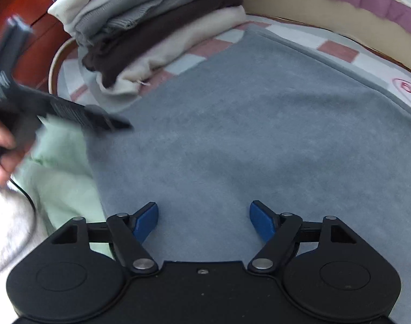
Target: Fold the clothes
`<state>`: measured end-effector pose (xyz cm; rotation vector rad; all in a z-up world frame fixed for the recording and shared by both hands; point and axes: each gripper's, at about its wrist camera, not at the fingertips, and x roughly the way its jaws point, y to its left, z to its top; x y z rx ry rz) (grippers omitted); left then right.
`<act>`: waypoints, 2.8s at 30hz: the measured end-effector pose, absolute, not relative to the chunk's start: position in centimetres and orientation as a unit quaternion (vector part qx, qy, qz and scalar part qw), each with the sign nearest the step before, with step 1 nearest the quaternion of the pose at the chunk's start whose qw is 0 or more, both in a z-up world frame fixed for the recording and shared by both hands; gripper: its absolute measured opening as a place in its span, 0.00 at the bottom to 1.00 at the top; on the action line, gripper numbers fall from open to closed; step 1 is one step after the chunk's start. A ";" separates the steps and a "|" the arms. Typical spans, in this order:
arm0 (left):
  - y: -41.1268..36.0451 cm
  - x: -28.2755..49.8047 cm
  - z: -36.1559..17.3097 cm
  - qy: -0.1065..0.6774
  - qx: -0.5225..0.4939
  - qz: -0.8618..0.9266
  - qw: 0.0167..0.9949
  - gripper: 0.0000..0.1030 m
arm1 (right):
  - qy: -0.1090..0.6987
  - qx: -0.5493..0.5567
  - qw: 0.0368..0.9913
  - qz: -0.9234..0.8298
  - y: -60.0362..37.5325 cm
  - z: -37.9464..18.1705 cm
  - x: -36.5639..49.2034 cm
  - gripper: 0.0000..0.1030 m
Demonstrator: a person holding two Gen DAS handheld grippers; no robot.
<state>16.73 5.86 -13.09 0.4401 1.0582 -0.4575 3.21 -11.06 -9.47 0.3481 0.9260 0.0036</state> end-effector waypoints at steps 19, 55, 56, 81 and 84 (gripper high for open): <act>14.0 18.1 -10.6 0.465 -0.098 -0.181 0.861 0.40 | 0.461 -0.005 0.873 0.161 -5.8 -6.8 -1.9 0.74; 0.3 1.6 -14.1 0.199 0.410 -0.612 0.647 0.82 | 0.429 0.063 0.897 0.082 -10.8 -6.2 -8.3 0.41; 0.3 1.8 -14.2 0.205 0.404 -0.612 0.648 0.82 | 0.440 0.044 0.893 0.081 -10.0 -6.6 -8.6 0.45; -0.4 -2.5 -16.3 0.132 0.472 -0.670 0.558 0.88 | 0.411 0.118 0.903 -0.038 -14.1 -5.7 -12.4 0.07; -0.6 -1.3 -15.4 0.157 0.449 -0.671 0.570 0.80 | 0.414 0.114 0.902 -0.046 -14.4 -5.5 -12.0 0.06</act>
